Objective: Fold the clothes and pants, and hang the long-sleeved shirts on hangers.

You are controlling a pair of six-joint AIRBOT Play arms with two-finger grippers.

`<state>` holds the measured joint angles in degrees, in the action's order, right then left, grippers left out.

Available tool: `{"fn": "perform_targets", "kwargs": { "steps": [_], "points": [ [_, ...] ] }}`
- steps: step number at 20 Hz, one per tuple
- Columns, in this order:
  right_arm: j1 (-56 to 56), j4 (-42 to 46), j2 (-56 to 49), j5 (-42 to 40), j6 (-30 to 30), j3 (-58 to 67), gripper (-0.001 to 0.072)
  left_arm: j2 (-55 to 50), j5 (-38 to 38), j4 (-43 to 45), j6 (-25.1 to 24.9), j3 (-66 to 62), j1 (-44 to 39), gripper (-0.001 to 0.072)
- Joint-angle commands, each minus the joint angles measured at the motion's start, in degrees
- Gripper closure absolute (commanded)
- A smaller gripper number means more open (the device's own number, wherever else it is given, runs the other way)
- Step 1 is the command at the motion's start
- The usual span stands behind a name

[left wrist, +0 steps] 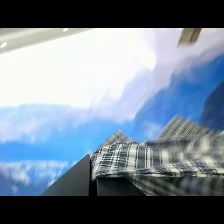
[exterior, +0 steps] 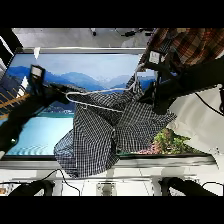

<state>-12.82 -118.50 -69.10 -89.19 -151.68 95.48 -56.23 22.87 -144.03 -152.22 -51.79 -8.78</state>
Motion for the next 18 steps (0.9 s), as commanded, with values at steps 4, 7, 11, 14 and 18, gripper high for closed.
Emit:
{"fn": "perform_targets", "kwargs": {
  "steps": [4, 7, 11, 14, 18],
  "points": [
    [0.0, 9.4, -3.1, 7.1, 5.8, -2.3, 0.0679, 1.3, 18.3, 7.9, 11.5, -11.1, 2.4, 0.0670],
    [0.0, 8.9, -3.2, 13.3, 8.7, -2.3, 0.0678, 1.4, 27.1, 14.0, 15.5, -12.2, 2.1, 0.0670],
    [0.0, 3.9, -3.1, 10.9, 6.4, -2.3, 0.0678, 1.1, 29.2, 19.9, 15.8, -12.2, 1.8, 0.0670],
    [0.0, 2.2, -2.7, 9.8, 5.9, -2.3, 0.0678, -0.3, 27.5, 21.9, 16.5, -12.2, 1.7, 0.0670],
    [0.0, 2.6, -2.6, 10.3, 6.0, -2.3, 0.0678, -2.0, 27.5, 23.1, 16.4, -12.2, 1.0, 0.0670]
  ]
}}
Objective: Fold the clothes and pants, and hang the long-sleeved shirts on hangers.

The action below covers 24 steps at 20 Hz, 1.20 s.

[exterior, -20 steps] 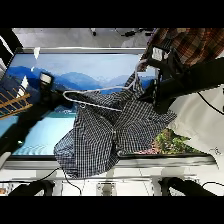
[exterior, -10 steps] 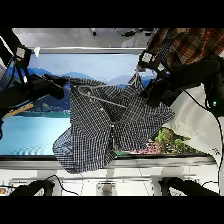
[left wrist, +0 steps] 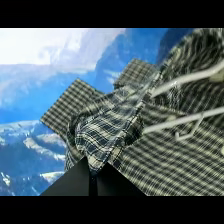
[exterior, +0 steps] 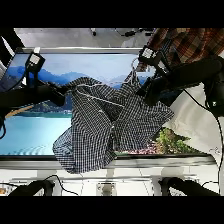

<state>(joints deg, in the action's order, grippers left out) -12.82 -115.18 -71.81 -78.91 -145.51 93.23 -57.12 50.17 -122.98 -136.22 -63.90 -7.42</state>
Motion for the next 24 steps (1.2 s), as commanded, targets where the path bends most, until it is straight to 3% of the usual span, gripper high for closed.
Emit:
{"fn": "perform_targets", "kwargs": {
  "steps": [1, 12, 18, 24],
  "points": [
    [0.0, -0.7, 0.2, 0.0, -0.2, 0.0, 0.0678, -1.4, 0.2, 2.9, 0.4, -0.1, -0.6, 0.0670],
    [-0.1, -1.6, 2.1, 0.6, -0.3, 1.5, 0.0678, -2.3, -3.0, 10.4, 0.5, 0.0, -2.8, 0.0670],
    [0.0, 4.6, 0.9, -1.1, 0.0, -0.7, 0.0678, 0.7, -5.5, 0.9, 1.4, 0.0, -2.8, 0.0670],
    [0.0, 3.9, 0.0, 6.6, 2.6, -2.3, 0.0678, 5.4, -0.9, -7.4, 1.5, 0.0, -5.3, 0.0670]
  ]
}}
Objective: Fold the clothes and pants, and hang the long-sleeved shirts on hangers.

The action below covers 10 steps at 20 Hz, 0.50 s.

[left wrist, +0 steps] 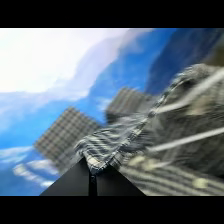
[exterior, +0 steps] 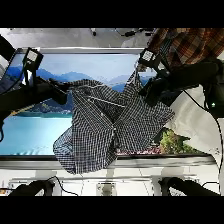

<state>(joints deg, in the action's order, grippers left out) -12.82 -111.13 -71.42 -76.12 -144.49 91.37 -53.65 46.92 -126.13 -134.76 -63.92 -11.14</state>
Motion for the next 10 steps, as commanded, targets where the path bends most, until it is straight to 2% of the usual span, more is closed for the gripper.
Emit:
{"fn": "perform_targets", "kwargs": {
  "steps": [1, 2, 3, 4, 5, 8, 10],
  "points": [
    [0.0, -0.3, -0.3, 4.7, 1.5, -0.4, 0.0678, 1.9, 3.8, -3.1, 0.0, 0.0, -2.9, 0.0670],
    [0.0, -0.2, -0.3, 4.7, 1.5, -0.2, 0.0678, 1.8, 5.2, 0.9, 0.3, 0.0, -4.3, 0.0670],
    [0.0, 0.3, -0.3, 4.8, 1.5, 0.0, 0.0678, 1.7, 5.7, 4.9, 3.7, 0.0, -5.2, 0.0670],
    [0.0, 0.2, -0.3, 4.8, 1.5, 0.0, 0.0678, 1.7, 5.7, 5.2, 5.7, 0.0, -5.7, 0.0669],
    [-0.1, -0.8, -0.3, 4.7, 1.5, 0.0, 0.0678, 1.7, 5.7, 2.1, 4.4, 0.0, -6.4, 0.0670],
    [-0.5, -5.9, -0.4, 5.2, 1.1, 0.0, 0.0678, 1.4, 6.1, -12.6, -3.9, 0.0, -12.9, 0.0669],
    [-1.2, -5.6, -0.4, 6.3, 1.1, 0.0, 0.0678, 1.2, 6.1, -13.6, -4.3, 0.0, -20.6, 0.0670]
  ]
}}
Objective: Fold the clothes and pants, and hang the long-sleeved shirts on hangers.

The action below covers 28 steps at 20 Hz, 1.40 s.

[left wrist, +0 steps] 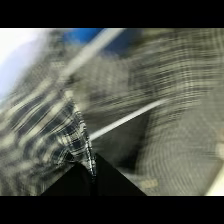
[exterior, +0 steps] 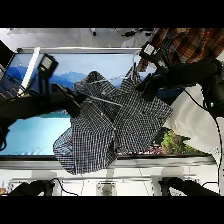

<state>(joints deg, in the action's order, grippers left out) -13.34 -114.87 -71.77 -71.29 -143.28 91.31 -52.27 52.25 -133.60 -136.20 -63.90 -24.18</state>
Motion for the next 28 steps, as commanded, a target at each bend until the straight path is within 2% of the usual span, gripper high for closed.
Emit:
{"fn": "perform_targets", "kwargs": {
  "steps": [1, 5, 10, 12, 13, 14, 15, 16, 17, 19, 21, 22, 25, 28],
  "points": [
    [-0.9, -2.0, -0.1, 2.2, 0.0, 0.1, 0.0678, -0.4, 0.8, -6.2, -2.9, 0.0, -11.3, 0.0670],
    [-0.9, -2.1, 0.0, 4.9, 0.3, 0.1, 0.0678, -3.4, 0.8, -3.6, -2.5, 0.0, -24.0, 0.0669],
    [-0.9, -2.1, 1.3, 4.8, 1.4, 0.2, 0.0678, -7.1, 0.7, 12.3, 9.5, 0.0, -23.9, 0.0668],
    [-0.8, -2.0, 2.0, 5.2, 1.3, 0.2, 0.0678, -7.4, 0.7, 12.1, 9.8, 0.0, -22.7, 0.0658],
    [-0.6, -1.9, 2.4, 5.5, 1.3, 0.2, 0.0678, -6.6, 0.7, 12.1, 9.9, 0.0, -22.1, 0.0582],
    [-0.6, -1.5, 2.7, 6.0, 1.3, 0.2, 0.0678, -5.1, 0.3, 12.1, 10.5, -0.1, -21.4, 0.0464],
    [-0.6, -1.3, 3.1, 6.4, 1.1, 0.2, 0.0678, -2.7, -0.6, 12.1, 11.1, -0.1, -20.2, 0.0384],
    [-0.6, -1.4, 3.7, 7.0, 1.1, 0.2, 0.0678, 0.0, -1.6, 12.2, 10.9, -0.1, -18.9, 0.0342],
    [-0.6, -1.4, 4.2, 7.4, 0.4, 0.2, 0.0678, 3.5, -2.9, 12.2, 10.4, -0.1, -17.1, 0.0311],
    [-0.6, -2.1, 5.2, 7.0, -1.6, 0.2, 0.0678, 10.5, -4.5, 13.1, 6.2, -0.1, -12.8, 0.0311],
    [-0.6, -3.5, 6.3, 6.1, -3.9, 0.2, 0.0678, 16.2, -5.1, 18.9, 4.8, 0.0, -7.5, 0.0308],
    [-0.6, -4.4, 7.0, 5.4, -5.5, 0.2, 0.0678, 17.9, -4.9, 21.8, 4.7, 0.0, -4.7, 0.0252],
    [-0.7, -9.4, 8.8, 1.7, -11.5, 0.2, 0.0678, 18.8, -2.2, 20.8, -5.2, 0.0, 2.4, 0.0252],
    [-1.7, -13.0, 10.3, -4.0, -15.4, 0.2, 0.0678, 14.9, -1.6, 17.8, -13.2, 0.0, 4.0, 0.0252]
  ]
}}
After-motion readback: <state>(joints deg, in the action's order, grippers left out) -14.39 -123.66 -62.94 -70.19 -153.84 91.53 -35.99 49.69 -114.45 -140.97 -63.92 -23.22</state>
